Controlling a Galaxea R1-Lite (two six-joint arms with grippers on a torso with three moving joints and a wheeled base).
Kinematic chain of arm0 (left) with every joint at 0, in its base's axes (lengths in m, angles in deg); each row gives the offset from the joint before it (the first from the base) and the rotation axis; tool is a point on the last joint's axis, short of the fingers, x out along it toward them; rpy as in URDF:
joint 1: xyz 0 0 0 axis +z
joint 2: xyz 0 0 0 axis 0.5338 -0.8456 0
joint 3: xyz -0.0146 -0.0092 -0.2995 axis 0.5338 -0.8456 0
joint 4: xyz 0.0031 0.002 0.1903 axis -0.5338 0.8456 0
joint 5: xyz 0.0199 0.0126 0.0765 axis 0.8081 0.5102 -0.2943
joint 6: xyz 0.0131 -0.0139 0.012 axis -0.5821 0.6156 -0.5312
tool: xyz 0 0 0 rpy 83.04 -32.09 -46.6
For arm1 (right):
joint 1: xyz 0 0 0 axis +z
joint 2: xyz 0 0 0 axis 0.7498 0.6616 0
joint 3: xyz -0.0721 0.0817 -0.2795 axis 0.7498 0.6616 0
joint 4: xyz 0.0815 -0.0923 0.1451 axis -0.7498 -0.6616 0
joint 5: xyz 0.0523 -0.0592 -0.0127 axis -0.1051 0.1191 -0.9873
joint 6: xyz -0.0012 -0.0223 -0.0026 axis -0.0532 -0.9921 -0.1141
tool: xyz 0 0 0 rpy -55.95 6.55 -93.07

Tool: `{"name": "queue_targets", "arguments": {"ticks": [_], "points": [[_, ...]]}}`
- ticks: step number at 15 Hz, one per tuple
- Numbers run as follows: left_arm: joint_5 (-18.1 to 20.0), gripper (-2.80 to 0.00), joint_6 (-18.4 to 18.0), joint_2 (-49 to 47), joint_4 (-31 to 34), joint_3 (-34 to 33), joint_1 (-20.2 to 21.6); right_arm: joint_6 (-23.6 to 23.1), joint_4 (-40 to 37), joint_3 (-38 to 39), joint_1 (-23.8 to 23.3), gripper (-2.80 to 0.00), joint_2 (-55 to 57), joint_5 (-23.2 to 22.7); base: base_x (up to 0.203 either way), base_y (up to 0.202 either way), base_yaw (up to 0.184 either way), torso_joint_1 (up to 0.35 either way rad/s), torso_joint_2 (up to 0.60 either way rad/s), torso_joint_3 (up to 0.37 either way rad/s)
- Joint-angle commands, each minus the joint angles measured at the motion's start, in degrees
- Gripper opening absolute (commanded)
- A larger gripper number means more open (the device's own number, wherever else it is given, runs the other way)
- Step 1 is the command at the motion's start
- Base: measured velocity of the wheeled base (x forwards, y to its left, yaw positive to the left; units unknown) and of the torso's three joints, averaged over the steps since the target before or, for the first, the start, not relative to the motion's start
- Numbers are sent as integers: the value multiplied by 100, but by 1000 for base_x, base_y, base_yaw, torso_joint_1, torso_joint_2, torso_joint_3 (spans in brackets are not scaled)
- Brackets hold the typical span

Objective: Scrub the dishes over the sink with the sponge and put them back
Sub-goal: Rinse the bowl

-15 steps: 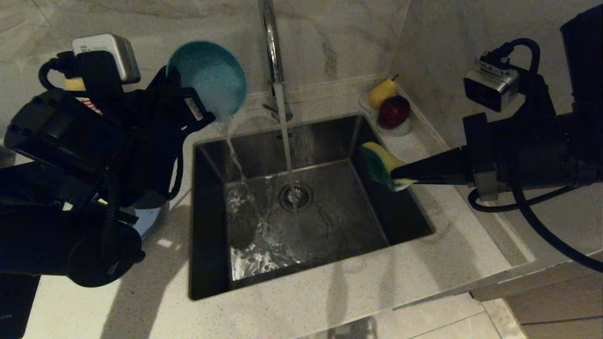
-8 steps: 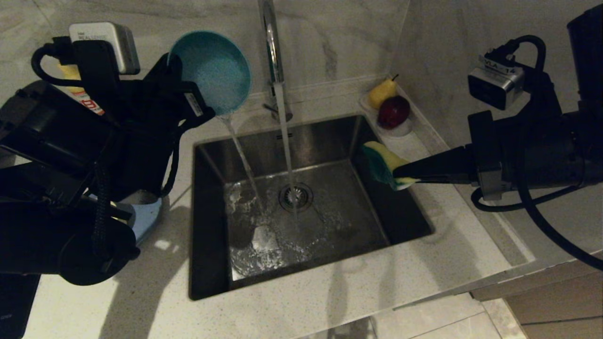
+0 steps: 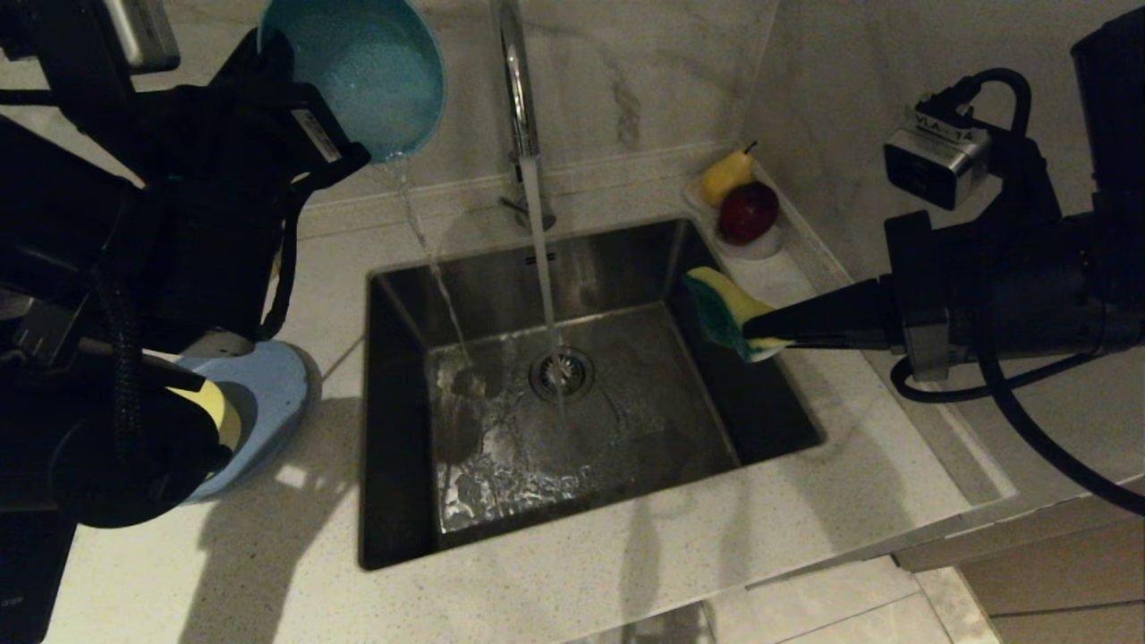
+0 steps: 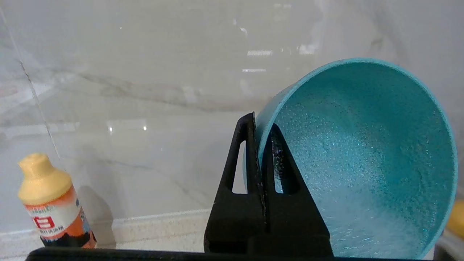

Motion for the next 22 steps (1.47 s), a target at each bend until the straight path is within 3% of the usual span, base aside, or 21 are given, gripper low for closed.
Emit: {"name": "queue_targets", "arguments": {"ticks": [1,15,22], "points": [[-22,-280,-10,58,-48,13,-2,17,-12,-12,5,-280,5,-14,0,0,0,0,0,0],[101,-280,-36,64,-48,-13,-2,17,-12,-12,5,-280,5,-14,0,0,0,0,0,0],[-13,-280,-7,18,-48,-224,-2,17,-12,-4,5,-280,-48,-14,0,0,0,0,0,0]]}}
